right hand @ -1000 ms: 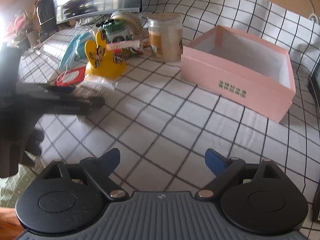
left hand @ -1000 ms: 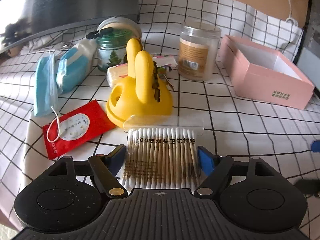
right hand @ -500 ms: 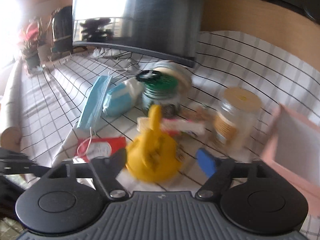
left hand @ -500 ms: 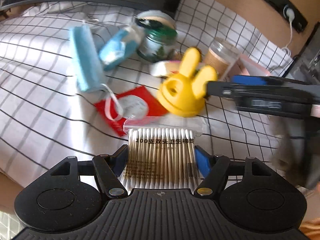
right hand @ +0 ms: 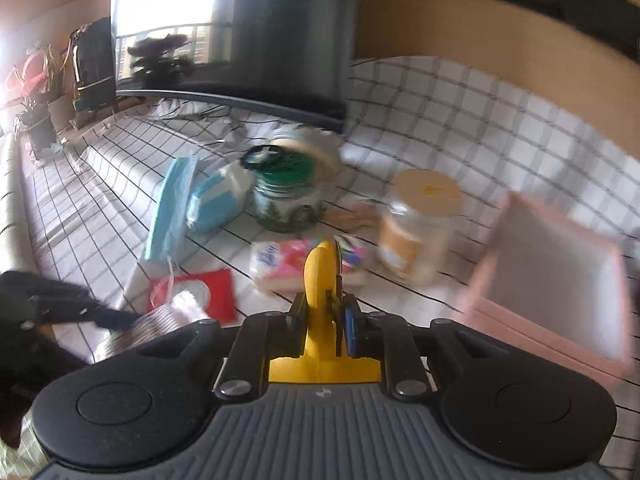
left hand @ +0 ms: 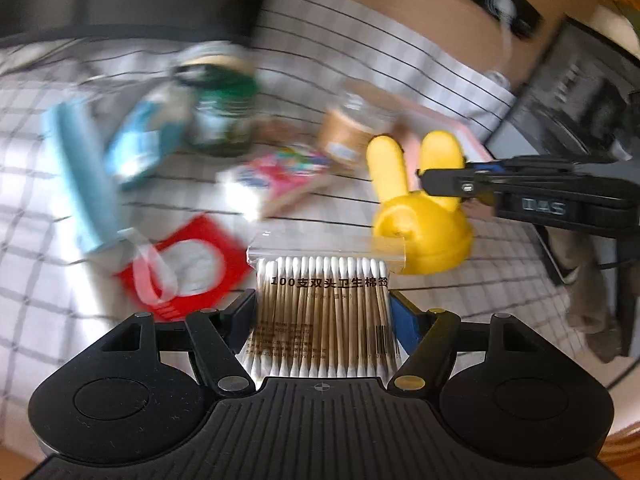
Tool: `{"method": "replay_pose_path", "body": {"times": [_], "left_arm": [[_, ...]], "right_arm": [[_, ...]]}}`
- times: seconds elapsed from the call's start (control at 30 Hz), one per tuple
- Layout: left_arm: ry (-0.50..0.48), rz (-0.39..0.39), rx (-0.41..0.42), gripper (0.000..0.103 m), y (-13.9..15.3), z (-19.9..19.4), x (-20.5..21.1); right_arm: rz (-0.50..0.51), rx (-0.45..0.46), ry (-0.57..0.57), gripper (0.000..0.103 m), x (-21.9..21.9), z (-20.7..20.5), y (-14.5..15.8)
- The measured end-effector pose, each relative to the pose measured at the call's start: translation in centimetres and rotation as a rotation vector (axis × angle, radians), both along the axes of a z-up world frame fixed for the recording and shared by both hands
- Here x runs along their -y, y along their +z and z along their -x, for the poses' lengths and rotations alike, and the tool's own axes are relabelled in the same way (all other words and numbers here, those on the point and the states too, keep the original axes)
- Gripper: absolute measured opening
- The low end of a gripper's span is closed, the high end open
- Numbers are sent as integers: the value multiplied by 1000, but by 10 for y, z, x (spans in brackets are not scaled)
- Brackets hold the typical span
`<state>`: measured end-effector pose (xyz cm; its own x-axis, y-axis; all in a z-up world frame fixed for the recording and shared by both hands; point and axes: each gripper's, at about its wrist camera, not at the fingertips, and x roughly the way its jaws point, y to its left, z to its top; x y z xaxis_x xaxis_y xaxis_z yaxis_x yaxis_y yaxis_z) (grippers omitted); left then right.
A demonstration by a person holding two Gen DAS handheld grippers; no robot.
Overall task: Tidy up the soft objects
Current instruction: 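Grasp the yellow rabbit holder with the right tool while the left lifts the swabs, then carry swabs and rabbit into the pink box and open both tools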
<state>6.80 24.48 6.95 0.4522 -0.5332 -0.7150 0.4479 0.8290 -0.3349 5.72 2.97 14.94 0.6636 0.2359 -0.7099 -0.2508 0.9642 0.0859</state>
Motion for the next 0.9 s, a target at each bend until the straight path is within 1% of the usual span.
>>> {"method": "replay_pose_path", "body": {"times": [0.07, 0.2, 0.27, 0.37, 0.47, 0.53, 0.67, 0.77, 0.9], "left_arm": [[-50, -6, -3, 75, 0, 2, 24], [-157, 2, -57, 75, -1, 6, 76], [-216, -18, -68, 75, -3, 10, 103], [-287, -38, -44, 75, 3, 14, 138], [-302, -40, 8, 75, 16, 11, 162], [-297, -35, 48, 75, 28, 6, 170], [-275, -41, 127, 75, 49, -11, 187], [-248, -39, 163, 75, 61, -27, 197], [-208, 6, 230, 75, 84, -55, 207]], "right_arm": [[20, 3, -21, 18, 23, 17, 6], [44, -7, -112, 18, 80, 58, 10], [48, -2, -153, 18, 106, 76, 10], [49, 26, -212, 18, 140, 91, 16], [28, 87, -272, 18, 168, 96, 26], [2, 130, -295, 18, 183, 93, 36], [-24, 215, -325, 18, 202, 75, 51], [-50, 263, -327, 17, 211, 51, 63], [-74, 323, -317, 18, 224, 13, 81]]}}
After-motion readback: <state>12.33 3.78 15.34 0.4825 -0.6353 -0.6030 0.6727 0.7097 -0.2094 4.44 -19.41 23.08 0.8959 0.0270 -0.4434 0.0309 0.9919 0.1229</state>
